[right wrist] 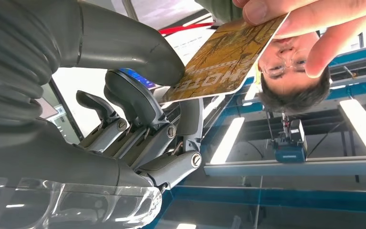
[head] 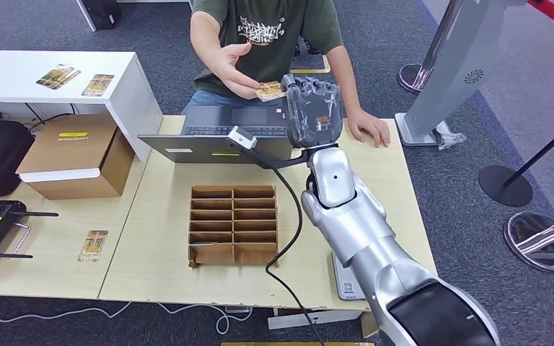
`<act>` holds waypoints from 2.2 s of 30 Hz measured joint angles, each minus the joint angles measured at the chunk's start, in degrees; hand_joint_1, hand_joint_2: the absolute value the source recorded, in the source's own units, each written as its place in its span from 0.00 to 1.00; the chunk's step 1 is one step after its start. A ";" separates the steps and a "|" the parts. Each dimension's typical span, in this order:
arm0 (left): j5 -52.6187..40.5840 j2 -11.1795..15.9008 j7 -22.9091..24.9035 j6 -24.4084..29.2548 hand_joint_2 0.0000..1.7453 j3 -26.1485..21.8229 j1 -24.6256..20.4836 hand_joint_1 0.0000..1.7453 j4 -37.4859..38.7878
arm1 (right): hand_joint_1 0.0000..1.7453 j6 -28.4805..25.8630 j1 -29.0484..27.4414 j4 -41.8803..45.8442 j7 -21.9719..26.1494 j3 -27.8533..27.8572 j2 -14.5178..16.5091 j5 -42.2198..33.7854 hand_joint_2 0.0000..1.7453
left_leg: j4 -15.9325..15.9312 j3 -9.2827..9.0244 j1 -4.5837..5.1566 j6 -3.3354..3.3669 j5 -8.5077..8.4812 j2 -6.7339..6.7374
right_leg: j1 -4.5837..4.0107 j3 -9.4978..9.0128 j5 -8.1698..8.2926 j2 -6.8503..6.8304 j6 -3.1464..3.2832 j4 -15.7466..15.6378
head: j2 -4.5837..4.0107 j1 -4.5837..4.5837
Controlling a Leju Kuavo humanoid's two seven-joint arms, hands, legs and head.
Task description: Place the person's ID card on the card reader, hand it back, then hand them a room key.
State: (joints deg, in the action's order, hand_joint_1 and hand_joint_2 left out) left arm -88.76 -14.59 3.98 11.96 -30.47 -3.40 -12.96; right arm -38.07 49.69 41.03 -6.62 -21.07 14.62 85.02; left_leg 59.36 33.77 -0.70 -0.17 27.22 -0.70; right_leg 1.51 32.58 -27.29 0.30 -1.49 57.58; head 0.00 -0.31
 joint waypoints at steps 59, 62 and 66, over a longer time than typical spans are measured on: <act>1.42 0.69 1.74 -0.46 0.00 0.40 0.23 0.00 0.00 | 0.00 1.07 -7.56 15.63 0.07 1.05 -1.89 -1.54 1.00 | 0.01 0.00 0.00 0.00 0.01 0.01 | 0.00 0.05 -0.01 0.02 0.00 -0.02 | 0.00 0.01; 2.00 0.84 1.77 0.04 0.00 0.39 0.53 0.00 0.00 | 0.00 1.54 -12.70 22.34 0.15 1.64 -3.55 -1.28 1.00 | 0.01 0.01 0.00 0.01 0.03 -0.01 | 0.00 0.05 -0.02 -0.01 -0.01 -0.03 | 0.00 0.01; 2.46 0.93 1.61 0.68 0.00 0.33 0.78 0.00 0.00 | 0.00 1.90 -19.89 30.50 -0.32 2.95 -5.74 -0.20 1.00 | 0.02 0.02 0.01 0.02 0.05 -0.01 | 0.00 0.05 -0.03 -0.01 -0.01 -0.04 | 0.00 0.00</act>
State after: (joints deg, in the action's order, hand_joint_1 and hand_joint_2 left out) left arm -86.30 -13.66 5.59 12.63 -30.14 -2.62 -12.96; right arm -36.18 29.80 71.53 -6.94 -18.12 8.88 84.82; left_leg 59.37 33.78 -0.70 -0.16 27.27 -0.71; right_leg 1.51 32.63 -27.32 0.29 -1.51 57.54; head 0.00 -0.31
